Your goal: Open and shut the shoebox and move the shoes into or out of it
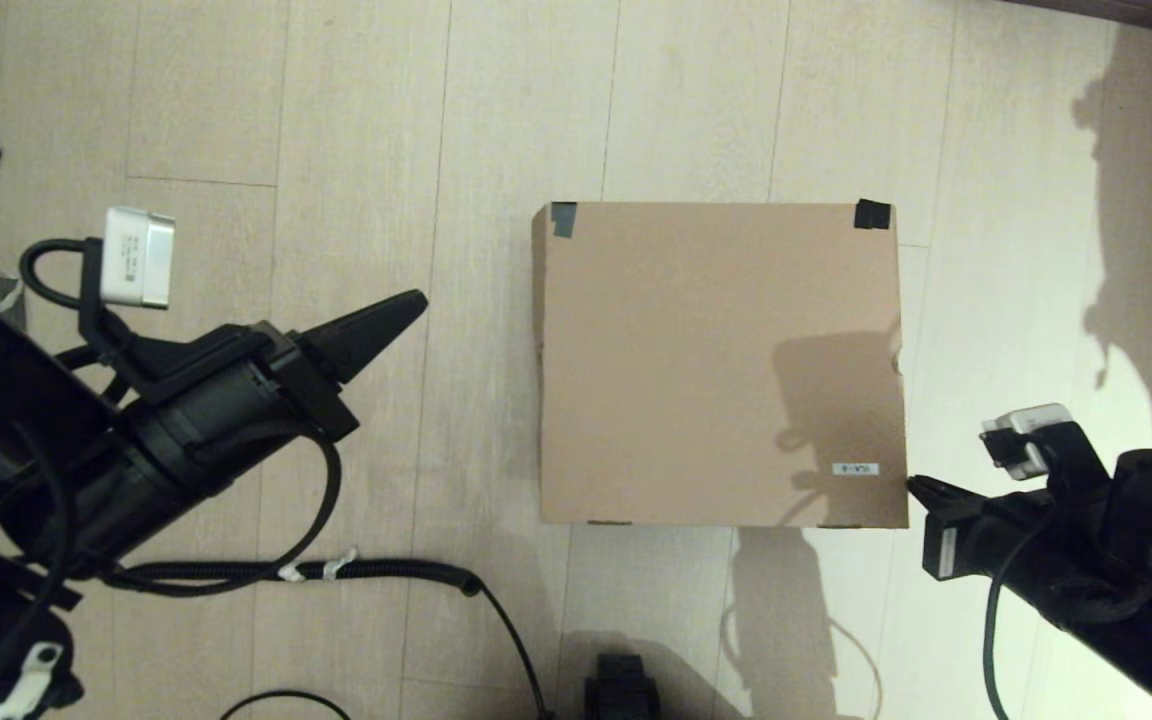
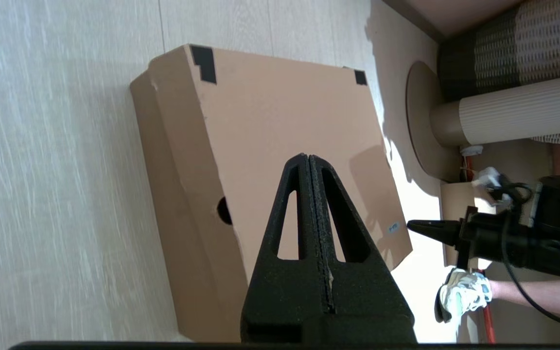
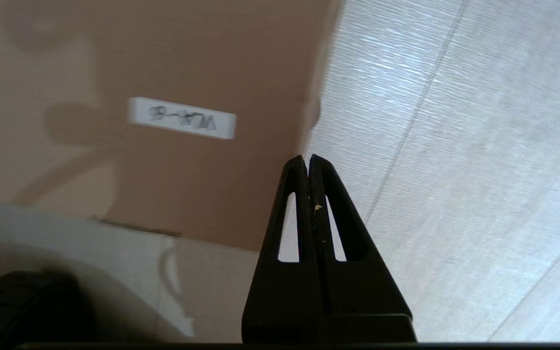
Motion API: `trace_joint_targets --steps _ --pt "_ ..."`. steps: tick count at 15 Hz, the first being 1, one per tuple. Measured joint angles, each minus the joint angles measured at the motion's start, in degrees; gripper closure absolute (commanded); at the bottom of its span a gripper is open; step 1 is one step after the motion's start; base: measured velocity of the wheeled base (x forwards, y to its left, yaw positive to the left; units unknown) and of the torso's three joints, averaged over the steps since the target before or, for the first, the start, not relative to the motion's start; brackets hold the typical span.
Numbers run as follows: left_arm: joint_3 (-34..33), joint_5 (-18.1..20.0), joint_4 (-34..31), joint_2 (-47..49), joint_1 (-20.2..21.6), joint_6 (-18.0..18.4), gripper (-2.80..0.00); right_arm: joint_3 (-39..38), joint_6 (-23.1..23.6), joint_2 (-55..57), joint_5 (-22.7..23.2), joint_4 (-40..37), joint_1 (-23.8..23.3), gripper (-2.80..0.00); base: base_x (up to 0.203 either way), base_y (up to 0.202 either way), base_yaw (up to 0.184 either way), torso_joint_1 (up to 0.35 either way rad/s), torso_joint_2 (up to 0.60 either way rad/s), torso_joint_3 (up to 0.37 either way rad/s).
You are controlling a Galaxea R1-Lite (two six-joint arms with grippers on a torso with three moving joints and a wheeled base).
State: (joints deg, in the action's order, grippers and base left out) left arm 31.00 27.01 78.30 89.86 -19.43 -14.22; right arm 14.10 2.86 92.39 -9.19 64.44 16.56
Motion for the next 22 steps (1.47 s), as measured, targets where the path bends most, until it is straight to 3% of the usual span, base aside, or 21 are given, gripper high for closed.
trace_joint_targets --steps 3,6,9,11,15,18,20,22 --pt "-1.5 -0.2 0.0 -0.4 0.6 0.0 0.00 0.3 -0.4 -0.7 -6.0 0.0 2.0 0.00 0.000 0.000 0.000 0.000 0.00 0.000" --pt "-5.6 -0.2 0.0 -2.3 1.4 0.0 0.00 -0.7 -0.3 -5.0 -6.2 -0.3 -2.2 0.00 0.000 0.000 0.000 0.000 0.00 0.000" --pt "-12.4 -2.2 0.1 -6.9 3.3 0.1 0.00 -4.9 0.6 -13.9 -6.3 -0.5 -3.2 0.00 0.000 0.000 0.000 0.000 0.00 0.000" --pt "-19.1 -3.4 -0.1 -11.4 8.3 0.5 0.00 -10.3 0.7 -20.0 -7.9 -0.9 -3.6 0.00 0.000 0.000 0.000 0.000 0.00 0.000" --pt "-28.6 -3.8 -3.8 -25.0 23.3 1.8 0.00 -13.8 -2.1 -28.9 -19.2 -4.4 -4.3 0.00 0.000 0.000 0.000 0.000 0.00 0.000" --pt "-29.5 -1.1 -17.6 -43.0 30.7 3.4 0.00 -14.1 -3.2 -40.9 -21.9 -12.4 -6.7 0.00 0.000 0.000 0.000 0.000 0.00 0.000" --pt "-28.1 0.3 -34.4 -56.4 33.6 5.2 0.00 -14.1 -3.6 -50.3 -22.1 -19.3 -10.6 0.00 0.000 0.000 0.000 0.000 0.00 0.000" --pt "-26.5 -2.1 -52.6 -66.0 35.5 6.6 0.00 -14.1 -2.1 -59.8 -18.3 -27.1 -13.7 0.00 0.000 0.000 0.000 0.000 0.00 0.000"
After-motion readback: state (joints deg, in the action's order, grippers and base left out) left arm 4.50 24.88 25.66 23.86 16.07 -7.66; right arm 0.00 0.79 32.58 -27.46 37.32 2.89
